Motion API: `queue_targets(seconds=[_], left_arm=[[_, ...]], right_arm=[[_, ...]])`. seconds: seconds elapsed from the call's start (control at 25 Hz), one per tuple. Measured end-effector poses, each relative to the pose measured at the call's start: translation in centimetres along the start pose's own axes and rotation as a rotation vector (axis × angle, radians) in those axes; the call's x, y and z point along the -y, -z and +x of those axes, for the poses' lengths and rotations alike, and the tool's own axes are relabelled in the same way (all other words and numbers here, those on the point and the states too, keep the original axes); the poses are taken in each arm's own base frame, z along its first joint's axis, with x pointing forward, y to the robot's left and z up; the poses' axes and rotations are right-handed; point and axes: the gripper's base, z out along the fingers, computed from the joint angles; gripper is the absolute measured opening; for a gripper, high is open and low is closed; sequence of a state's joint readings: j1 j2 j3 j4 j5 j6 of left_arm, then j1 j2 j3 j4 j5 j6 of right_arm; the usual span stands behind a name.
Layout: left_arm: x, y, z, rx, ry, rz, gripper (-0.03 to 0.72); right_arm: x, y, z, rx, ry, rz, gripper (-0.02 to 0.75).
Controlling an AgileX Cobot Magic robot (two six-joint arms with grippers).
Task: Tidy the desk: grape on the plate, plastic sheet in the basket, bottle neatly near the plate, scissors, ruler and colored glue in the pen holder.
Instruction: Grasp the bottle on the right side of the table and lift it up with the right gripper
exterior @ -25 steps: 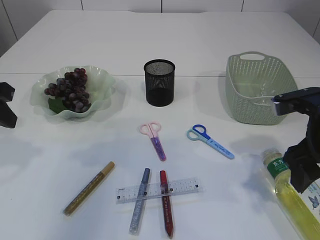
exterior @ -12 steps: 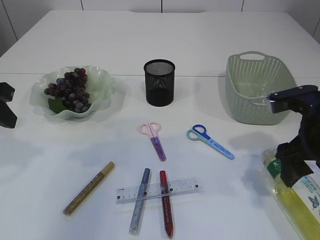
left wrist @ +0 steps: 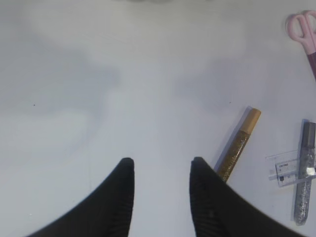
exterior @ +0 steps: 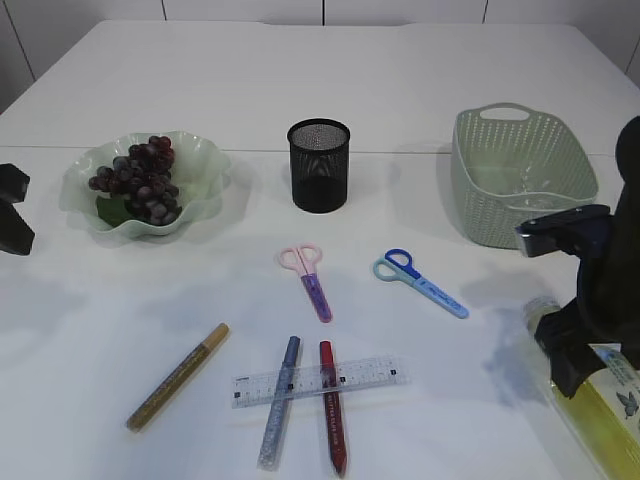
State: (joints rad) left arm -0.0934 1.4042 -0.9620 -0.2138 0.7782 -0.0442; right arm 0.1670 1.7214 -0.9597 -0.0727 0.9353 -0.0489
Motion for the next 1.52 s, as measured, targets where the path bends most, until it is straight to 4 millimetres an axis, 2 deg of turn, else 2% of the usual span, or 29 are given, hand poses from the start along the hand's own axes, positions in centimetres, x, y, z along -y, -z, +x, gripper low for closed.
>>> queue_targets(seconds=[0.4,0.72,1.12,1.36,1.52], left_arm=[[-0.1,0.0,0.0,0.000,-0.007,-0.007,0.279],[-0.1,0.0,-0.1,0.006,-0.007,-0.007,0.279],[-0.1,-0.1,-0.1,0.005,-0.008,-0.008,0.279],[-0.1,-0.1,-0.1,0.005,-0.008,-0.008,0.278],[-0.1,-0.1,-0.1,0.005,-0.008,-0.008,0.278]], right_arm=[[0.1,-2.2,-0.7,-0.031,0.001,0.010,0.655],[0.0,-3.0,-0.9,-0.051,-0.001,0.008,0.597],[0.0,-3.0,-0.9,-0.057,0.001,0.009,0.463],[0.0,-2.9,-0.9,-0.055,-0.005,0.005,0.461],[-0.5,-1.8,-0.6,-0.017,-0.018,-0.046,0.461]])
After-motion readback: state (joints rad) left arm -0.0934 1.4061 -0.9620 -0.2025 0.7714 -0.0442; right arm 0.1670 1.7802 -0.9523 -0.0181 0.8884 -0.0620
